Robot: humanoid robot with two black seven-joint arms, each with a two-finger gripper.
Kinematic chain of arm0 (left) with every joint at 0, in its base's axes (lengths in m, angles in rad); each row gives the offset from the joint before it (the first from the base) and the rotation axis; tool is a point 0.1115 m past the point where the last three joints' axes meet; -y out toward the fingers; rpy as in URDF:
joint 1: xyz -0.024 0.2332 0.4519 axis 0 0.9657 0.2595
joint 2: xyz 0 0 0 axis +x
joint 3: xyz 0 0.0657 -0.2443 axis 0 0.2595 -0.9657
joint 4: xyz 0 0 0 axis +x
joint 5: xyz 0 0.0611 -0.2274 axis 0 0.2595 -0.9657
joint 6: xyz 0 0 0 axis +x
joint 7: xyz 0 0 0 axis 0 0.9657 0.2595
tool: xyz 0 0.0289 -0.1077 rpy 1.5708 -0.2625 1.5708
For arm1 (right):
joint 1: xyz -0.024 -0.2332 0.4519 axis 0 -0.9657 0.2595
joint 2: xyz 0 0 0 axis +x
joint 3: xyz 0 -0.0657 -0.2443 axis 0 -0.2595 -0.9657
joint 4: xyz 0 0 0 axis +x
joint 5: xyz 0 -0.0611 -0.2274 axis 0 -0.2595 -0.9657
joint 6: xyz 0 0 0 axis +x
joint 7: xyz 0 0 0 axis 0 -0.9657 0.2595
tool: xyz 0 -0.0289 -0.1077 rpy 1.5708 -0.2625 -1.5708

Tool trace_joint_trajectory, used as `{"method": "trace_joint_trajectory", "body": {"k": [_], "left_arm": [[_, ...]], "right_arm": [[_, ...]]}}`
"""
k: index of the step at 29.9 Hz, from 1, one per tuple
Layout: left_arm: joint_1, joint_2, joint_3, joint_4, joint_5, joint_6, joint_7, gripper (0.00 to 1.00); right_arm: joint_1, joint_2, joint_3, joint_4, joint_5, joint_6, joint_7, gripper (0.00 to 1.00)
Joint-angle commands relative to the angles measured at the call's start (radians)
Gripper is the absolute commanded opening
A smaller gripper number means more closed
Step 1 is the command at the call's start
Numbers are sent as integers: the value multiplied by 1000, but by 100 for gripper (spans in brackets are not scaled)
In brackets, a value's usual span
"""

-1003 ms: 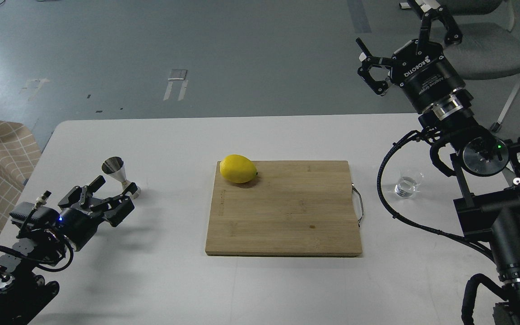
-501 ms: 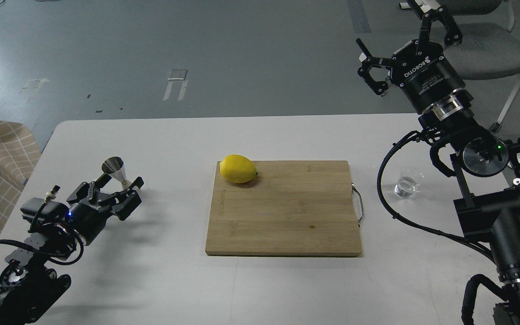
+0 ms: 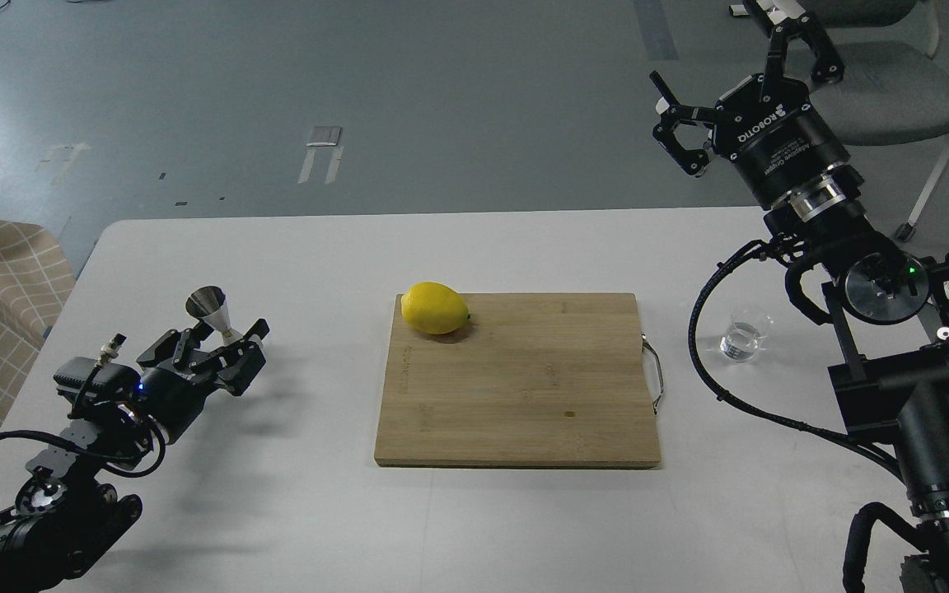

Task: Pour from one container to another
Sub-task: 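Grasp the metal jigger with the left gripper, then lift the jigger and carry it over the cutting board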

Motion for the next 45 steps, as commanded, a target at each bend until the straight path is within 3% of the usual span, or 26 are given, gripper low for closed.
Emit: {"method": "trace_joint_trajectory", "body": {"k": [1,3,13,16,26,33,45], "left_arm": [[0,0,-1,0,-3,0,0,55],[0,0,-1,0,-3,0,0,46],[-5,0,-1,7,-20,0,0,17],[-11,0,0,8,-20,0,0,3],[-77,3,-4,-7,-23,0,0,0],[-189,9,-4,-55,-26,0,0,0],[-299,23,8,-308,-3,0,0,1]], "right_arm": [[0,0,0,0,0,0,0,100],[0,0,0,0,0,0,0,100],[0,0,0,-5,0,0,0,100],[2,0,0,-5,0,0,0,100],[3,0,2,-6,0,0,0,100],[3,0,2,-8,0,0,0,100],[2,0,2,-3,2,0,0,100]]}}
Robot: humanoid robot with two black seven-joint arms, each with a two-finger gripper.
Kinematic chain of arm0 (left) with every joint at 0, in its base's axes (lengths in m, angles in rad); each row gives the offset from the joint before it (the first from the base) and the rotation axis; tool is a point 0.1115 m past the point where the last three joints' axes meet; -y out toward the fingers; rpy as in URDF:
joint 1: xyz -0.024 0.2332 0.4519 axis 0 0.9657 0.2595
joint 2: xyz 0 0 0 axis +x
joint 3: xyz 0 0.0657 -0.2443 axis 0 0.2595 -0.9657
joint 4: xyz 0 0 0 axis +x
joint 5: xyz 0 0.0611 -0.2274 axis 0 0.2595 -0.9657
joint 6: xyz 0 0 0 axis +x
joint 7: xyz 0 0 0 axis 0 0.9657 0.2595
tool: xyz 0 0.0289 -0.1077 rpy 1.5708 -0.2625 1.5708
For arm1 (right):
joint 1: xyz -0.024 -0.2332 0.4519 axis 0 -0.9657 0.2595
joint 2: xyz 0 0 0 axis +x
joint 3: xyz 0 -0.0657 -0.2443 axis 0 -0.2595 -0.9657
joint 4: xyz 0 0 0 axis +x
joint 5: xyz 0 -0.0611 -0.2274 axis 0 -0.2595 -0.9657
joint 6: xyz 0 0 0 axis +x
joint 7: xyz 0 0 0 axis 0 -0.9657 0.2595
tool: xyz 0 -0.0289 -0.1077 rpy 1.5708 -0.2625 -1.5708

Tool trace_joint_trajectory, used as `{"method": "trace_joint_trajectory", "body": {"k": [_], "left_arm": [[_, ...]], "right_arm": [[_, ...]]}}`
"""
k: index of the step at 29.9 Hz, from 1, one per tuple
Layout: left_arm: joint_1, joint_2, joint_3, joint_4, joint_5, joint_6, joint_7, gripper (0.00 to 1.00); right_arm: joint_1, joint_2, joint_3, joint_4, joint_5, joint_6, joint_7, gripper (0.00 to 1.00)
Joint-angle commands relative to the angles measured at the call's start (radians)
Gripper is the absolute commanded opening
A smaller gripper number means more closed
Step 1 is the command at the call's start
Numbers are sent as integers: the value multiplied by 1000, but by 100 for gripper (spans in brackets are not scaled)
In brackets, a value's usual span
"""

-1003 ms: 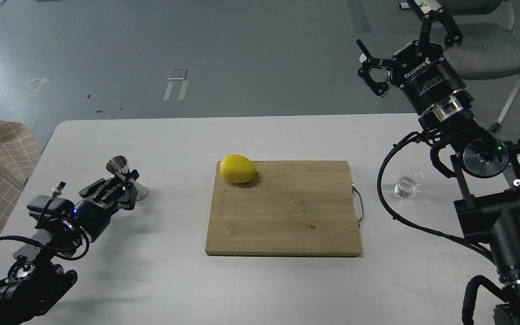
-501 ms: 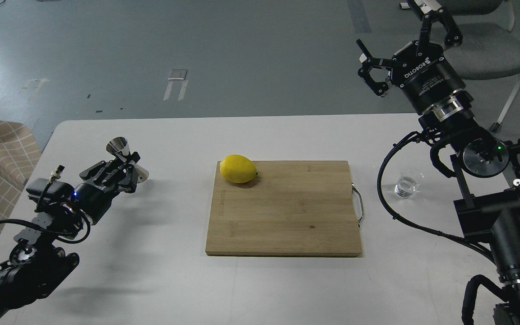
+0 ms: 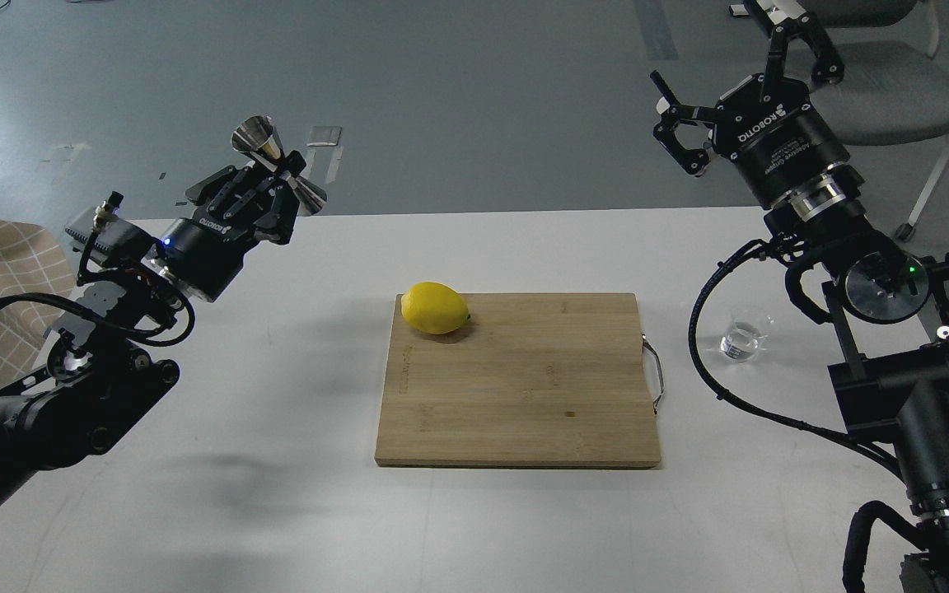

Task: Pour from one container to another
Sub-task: 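Lift the jigger and carry it over the cutting board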

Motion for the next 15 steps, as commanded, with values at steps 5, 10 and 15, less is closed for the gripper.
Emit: {"method": "trace_joint_trajectory", "body": {"k": [5,10,15], "left_arm": [[-49,-9,90,-110,53,0,0,1],[-61,-18,139,-125,59,0,0,1],[-87,-20,180,-148,88,0,0,1]], "right_arm": [[-1,0,8,6,1,0,0,100],[-1,0,12,6,2,0,2,100],[0,0,19,4,2,0,3,100]]}}
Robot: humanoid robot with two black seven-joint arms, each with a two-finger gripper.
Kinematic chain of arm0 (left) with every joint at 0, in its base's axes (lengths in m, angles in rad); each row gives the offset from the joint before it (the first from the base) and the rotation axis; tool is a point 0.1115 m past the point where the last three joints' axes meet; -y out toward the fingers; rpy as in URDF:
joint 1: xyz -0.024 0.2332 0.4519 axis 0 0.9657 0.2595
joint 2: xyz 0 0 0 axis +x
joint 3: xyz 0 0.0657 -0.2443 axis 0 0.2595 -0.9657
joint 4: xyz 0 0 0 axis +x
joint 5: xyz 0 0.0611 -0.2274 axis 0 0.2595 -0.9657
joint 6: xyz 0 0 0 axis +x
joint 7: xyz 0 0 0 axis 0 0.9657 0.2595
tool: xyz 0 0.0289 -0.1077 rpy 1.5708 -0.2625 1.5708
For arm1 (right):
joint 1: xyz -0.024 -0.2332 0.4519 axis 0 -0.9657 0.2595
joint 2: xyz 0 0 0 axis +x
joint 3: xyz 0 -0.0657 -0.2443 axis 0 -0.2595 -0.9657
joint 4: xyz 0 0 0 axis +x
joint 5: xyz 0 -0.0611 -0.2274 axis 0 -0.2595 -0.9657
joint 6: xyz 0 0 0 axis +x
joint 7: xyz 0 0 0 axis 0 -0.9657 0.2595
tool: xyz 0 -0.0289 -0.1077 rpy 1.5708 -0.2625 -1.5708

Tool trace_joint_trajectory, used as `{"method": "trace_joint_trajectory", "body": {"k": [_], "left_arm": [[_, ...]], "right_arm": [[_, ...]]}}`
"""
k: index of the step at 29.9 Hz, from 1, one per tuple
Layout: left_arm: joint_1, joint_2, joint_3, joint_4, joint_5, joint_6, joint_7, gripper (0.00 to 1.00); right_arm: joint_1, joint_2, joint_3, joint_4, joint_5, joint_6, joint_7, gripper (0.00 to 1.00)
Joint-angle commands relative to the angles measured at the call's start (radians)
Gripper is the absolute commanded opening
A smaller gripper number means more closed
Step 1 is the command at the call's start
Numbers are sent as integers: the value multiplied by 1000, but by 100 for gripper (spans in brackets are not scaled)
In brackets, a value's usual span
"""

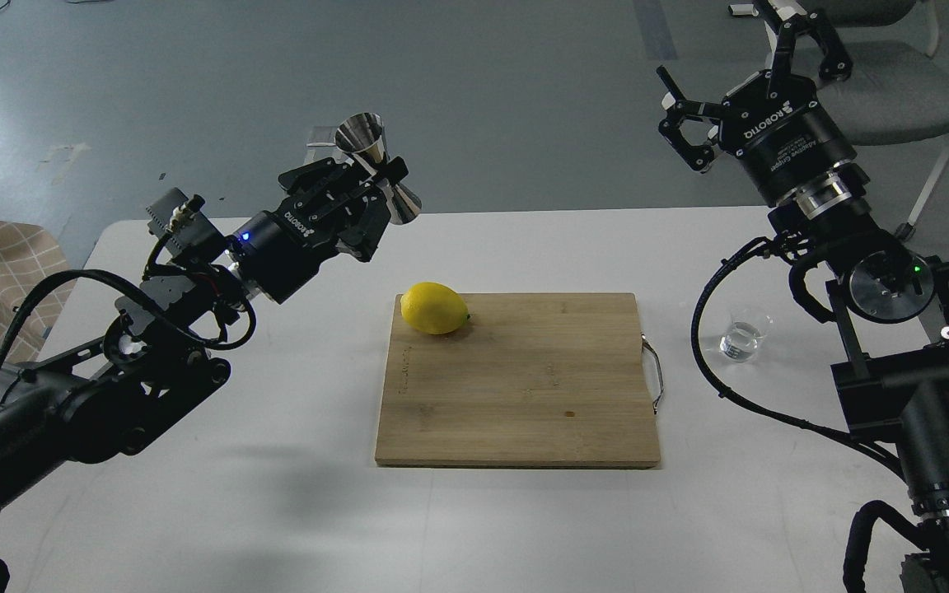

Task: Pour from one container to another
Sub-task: 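Lift the jigger and carry it over the cutting board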

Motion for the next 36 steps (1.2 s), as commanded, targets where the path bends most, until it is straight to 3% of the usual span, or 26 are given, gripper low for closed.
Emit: {"method": "trace_joint_trajectory", "body": {"k": [1,23,36], "left_arm": [[-16,-5,23,-13,22,0,0,1],[-56,-241,202,15,168,0,0,1],[-54,-347,236,200,171,0,0,1]], "right_arm": [[3,0,5,-2,0,0,2,100],[9,0,25,-8,0,0,2,100],[12,0,25,-11,0,0,2,100]]}}
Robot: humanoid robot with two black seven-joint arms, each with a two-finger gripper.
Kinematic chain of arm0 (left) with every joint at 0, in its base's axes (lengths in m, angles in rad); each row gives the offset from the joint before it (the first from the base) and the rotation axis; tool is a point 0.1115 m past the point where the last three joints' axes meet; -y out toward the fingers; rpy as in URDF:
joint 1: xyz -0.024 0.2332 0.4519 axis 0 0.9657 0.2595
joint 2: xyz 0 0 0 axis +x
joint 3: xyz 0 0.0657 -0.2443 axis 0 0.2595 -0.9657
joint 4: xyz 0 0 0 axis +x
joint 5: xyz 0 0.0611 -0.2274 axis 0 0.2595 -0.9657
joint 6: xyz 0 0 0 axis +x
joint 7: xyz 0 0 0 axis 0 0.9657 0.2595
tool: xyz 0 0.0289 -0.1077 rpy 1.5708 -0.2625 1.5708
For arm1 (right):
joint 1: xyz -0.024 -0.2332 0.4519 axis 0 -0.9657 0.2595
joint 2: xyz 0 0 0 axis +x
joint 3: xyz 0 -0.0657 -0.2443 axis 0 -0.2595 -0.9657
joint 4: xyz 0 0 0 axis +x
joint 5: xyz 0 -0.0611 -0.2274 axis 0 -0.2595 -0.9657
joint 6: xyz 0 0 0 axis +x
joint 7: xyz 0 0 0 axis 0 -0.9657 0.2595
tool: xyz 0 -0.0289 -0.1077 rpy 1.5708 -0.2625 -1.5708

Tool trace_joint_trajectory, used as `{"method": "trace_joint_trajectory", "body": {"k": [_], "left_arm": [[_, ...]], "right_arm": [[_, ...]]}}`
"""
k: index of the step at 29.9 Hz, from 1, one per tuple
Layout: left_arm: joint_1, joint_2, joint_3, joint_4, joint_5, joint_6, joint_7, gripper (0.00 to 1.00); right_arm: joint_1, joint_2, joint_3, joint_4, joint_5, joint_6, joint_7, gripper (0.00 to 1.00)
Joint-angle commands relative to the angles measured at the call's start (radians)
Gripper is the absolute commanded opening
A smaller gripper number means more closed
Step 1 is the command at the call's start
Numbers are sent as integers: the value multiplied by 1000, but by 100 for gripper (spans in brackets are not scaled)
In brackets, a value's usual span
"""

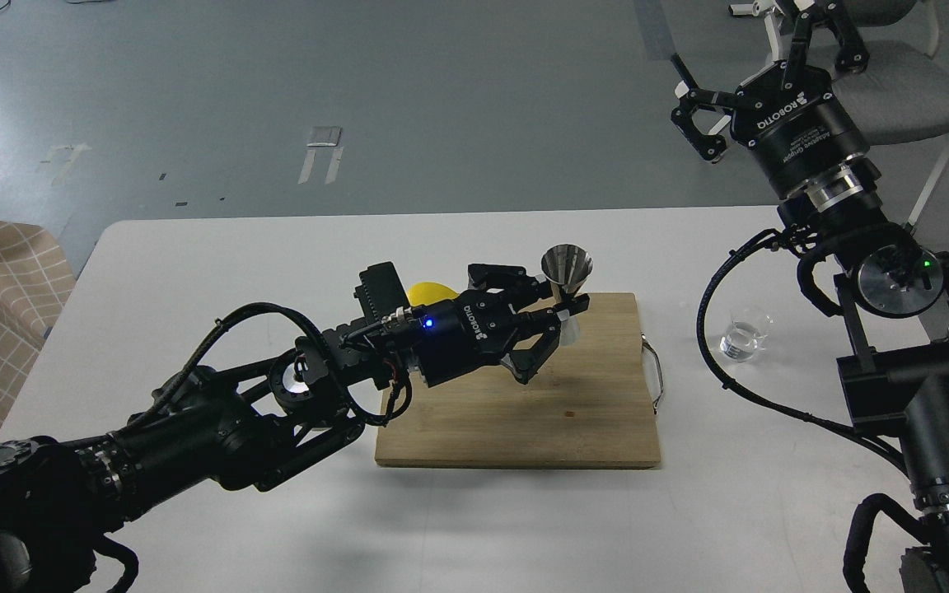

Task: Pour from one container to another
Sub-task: 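Lift the jigger and carry it over the cutting board, then lower the jigger onto the cutting board beside the lemon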

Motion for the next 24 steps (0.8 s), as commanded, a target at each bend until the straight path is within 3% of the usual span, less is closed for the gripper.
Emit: {"method": "trace_joint_trajectory", "body": {"k": [1,24], "left_arm": [[1,-21,1,54,0,0,0,1],[-1,-102,81,214,-6,0,0,1]], "right_arm": [[0,0,0,-2,0,0,0,100],[3,0,4,-2,0,0,0,100]]}}
